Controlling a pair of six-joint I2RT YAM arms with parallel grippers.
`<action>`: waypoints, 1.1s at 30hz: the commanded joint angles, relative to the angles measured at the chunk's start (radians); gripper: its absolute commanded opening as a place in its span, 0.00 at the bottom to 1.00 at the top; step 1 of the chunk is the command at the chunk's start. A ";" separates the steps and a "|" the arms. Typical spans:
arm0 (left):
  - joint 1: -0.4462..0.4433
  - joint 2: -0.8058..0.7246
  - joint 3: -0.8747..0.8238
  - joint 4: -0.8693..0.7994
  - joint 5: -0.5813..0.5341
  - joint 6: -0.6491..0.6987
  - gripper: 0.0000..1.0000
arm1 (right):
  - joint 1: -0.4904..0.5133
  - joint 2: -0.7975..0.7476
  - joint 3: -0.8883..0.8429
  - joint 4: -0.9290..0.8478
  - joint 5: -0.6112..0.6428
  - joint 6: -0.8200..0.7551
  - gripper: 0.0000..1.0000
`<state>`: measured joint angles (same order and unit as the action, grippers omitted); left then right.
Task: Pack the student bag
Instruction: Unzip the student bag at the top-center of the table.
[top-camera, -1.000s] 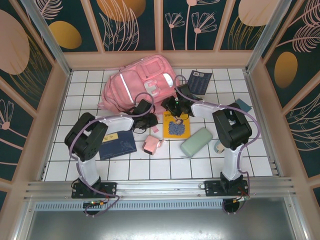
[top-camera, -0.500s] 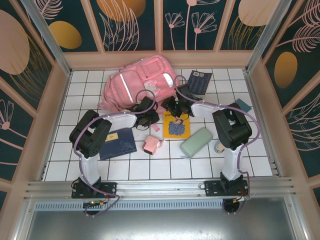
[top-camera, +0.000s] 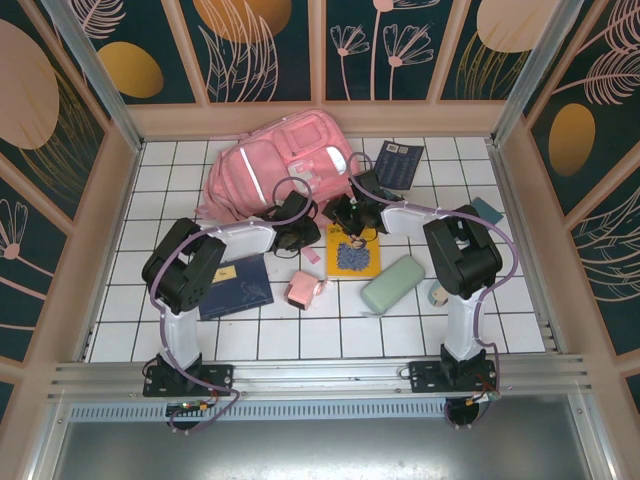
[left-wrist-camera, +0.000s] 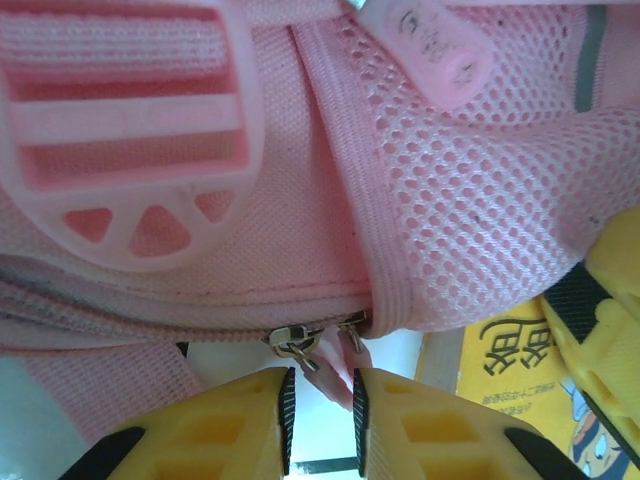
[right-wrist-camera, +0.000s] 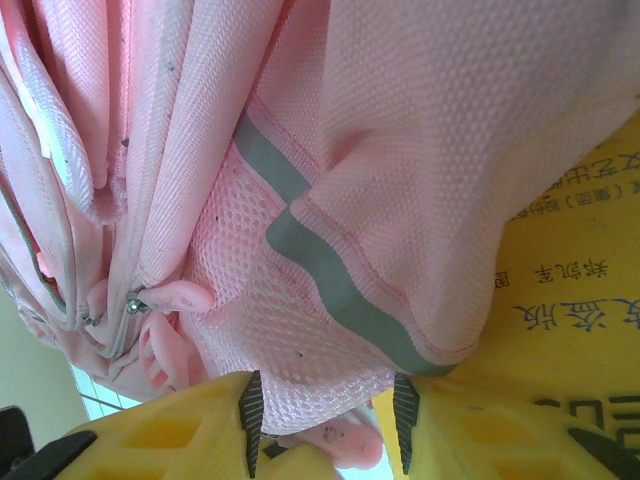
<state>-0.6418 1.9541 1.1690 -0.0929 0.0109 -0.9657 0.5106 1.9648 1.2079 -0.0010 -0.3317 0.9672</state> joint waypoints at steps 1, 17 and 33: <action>-0.006 0.041 0.029 -0.048 -0.011 -0.023 0.24 | 0.002 0.020 0.015 -0.032 0.013 -0.024 0.43; -0.006 0.082 0.069 -0.181 -0.099 0.002 0.22 | 0.002 0.016 0.007 -0.020 0.011 -0.022 0.43; -0.007 0.060 0.078 -0.167 -0.091 0.042 0.00 | 0.005 0.010 0.017 0.037 -0.058 0.035 0.43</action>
<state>-0.6483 2.0121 1.2606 -0.2173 -0.0719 -0.9493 0.5106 1.9648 1.2083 0.0036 -0.3470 0.9657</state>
